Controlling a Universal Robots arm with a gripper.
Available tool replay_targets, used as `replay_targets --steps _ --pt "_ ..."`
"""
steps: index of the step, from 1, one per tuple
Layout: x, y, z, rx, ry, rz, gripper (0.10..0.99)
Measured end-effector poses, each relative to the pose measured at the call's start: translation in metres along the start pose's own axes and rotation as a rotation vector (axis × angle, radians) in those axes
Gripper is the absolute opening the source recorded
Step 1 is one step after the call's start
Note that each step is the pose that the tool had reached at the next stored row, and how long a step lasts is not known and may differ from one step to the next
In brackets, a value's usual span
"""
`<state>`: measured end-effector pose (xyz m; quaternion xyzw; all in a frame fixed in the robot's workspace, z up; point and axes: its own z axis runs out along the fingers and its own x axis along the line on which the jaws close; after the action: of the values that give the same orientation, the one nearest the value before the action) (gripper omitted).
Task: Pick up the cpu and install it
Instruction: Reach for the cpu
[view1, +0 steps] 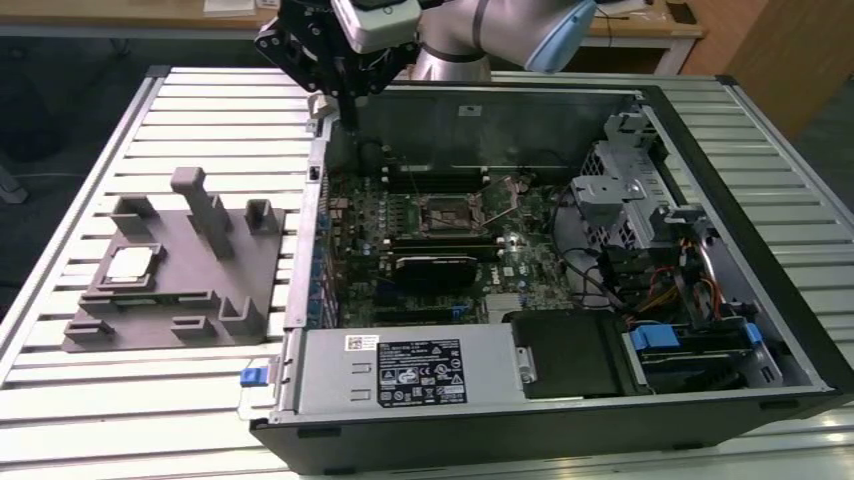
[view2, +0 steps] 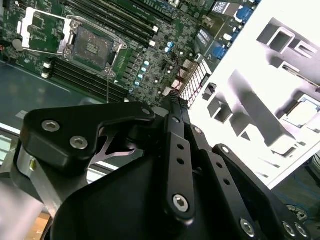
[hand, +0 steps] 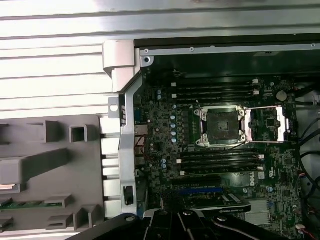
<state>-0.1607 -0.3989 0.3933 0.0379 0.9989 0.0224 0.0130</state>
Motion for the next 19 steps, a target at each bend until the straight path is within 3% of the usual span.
replay_targets --steps 19 --pt "0.0186 -0.0014 -0.0005 0.000 0.0000 0.000 0.106"
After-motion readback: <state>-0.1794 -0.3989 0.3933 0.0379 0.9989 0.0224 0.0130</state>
